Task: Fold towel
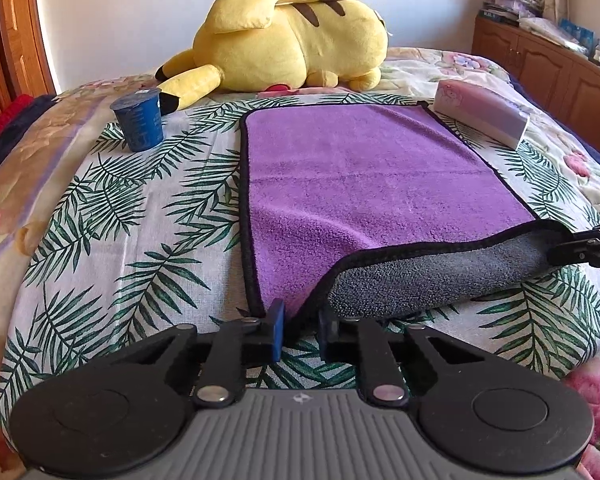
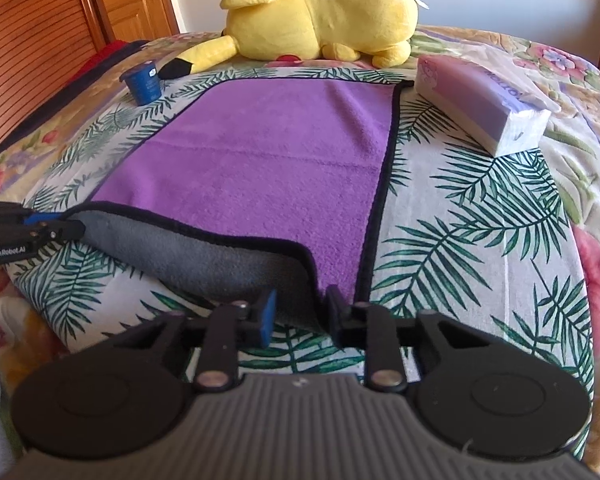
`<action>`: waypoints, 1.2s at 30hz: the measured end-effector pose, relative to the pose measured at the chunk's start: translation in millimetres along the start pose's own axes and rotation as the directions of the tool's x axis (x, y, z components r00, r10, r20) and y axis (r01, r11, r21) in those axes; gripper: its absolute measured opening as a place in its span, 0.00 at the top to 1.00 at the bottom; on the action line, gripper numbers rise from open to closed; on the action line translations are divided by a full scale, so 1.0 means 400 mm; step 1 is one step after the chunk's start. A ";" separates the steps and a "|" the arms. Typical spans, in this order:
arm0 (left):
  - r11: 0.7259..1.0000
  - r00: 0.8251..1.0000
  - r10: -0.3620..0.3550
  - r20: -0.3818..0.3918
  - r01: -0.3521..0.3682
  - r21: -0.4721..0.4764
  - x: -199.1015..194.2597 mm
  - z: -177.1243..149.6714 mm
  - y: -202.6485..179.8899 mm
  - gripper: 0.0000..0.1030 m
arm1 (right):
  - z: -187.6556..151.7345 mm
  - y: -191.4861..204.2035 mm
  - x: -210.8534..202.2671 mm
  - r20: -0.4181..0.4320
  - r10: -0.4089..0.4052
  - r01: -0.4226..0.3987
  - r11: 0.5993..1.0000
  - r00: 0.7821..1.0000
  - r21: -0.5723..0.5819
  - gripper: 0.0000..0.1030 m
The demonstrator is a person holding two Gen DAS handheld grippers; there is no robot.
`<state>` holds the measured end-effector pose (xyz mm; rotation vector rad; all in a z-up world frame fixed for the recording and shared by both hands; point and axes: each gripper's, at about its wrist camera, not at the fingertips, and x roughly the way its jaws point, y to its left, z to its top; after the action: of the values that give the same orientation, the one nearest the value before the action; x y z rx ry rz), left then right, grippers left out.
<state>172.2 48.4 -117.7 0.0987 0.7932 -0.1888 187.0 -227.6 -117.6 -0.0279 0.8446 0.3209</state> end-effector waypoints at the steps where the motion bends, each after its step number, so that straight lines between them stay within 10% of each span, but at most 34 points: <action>1: 1.000 1.000 0.000 0.002 0.000 0.001 -0.001 0.000 -0.001 1.00 | 0.000 -0.001 0.000 0.001 -0.002 0.002 1.000 1.000 -0.002 0.80; 11: 1.000 0.999 -0.011 0.030 0.010 0.007 -0.021 0.013 -0.004 1.00 | 0.007 -0.009 -0.012 0.033 -0.004 0.004 1.000 0.999 0.001 0.94; 36: 1.000 0.988 -0.027 0.154 0.025 0.014 -0.089 0.062 -0.007 1.00 | 0.043 -0.029 -0.065 0.174 -0.007 0.005 1.000 0.985 0.015 0.96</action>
<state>164.4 46.5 -75.1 0.0841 0.6393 -0.2233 186.7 -243.0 -88.1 0.0107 0.6735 0.3071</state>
